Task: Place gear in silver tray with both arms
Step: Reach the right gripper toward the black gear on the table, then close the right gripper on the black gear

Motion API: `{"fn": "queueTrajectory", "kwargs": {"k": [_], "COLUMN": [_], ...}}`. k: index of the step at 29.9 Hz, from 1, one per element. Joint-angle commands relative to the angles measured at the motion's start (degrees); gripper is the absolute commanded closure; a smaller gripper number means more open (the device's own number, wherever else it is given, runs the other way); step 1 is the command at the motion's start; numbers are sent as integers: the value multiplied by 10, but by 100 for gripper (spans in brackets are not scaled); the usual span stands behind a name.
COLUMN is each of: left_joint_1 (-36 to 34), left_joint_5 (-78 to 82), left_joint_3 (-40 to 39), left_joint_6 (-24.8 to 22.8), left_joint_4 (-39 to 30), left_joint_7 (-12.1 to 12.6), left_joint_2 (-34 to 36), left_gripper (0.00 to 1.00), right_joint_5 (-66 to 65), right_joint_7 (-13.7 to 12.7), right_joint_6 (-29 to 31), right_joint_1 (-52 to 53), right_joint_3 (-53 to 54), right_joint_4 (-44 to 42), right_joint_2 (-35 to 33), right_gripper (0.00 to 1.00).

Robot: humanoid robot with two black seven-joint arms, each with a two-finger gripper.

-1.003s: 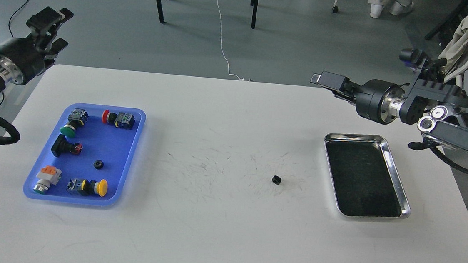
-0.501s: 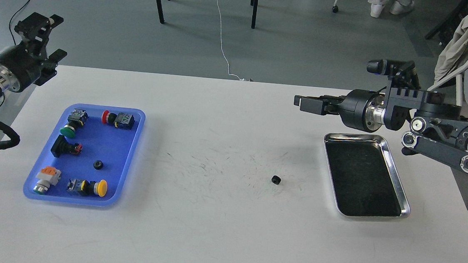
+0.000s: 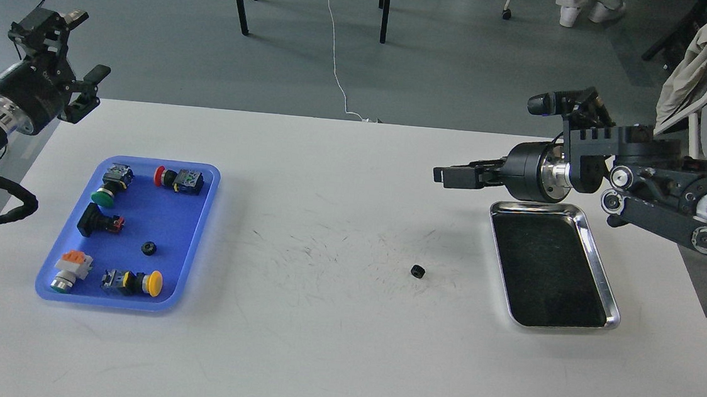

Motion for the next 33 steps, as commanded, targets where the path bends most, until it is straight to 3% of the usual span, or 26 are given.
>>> {"fn": "queueTrajectory", "kwargs": {"k": [1, 8, 11, 26, 33], "left_joint_1": [3, 17, 24, 37, 42], "left_joint_5": [-30, -48, -66, -72, -72], "left_joint_3": [-11, -13, -18, -29, -30], "left_joint_6": [0, 0, 0, 0, 0], "left_joint_4": [1, -3, -7, -4, 9], "left_joint_7": [32, 40, 68, 72, 70], "left_joint_2": [-6, -6, -3, -6, -10], "left_gripper": [4, 4, 4, 4, 4], "right_joint_5": [-6, -56, -70, -159, -168], "right_joint_7": [2, 24, 34, 72, 83], "right_joint_6": [3, 7, 7, 7, 7], "right_joint_1": [0, 32, 42, 71, 70], "right_joint_3": [-3, -70, -90, -185, -214], "right_joint_4": [-3, 0, 0, -1, -23], "right_joint_2": [3, 37, 61, 142, 164], "right_gripper": [2, 4, 4, 5, 11]}}
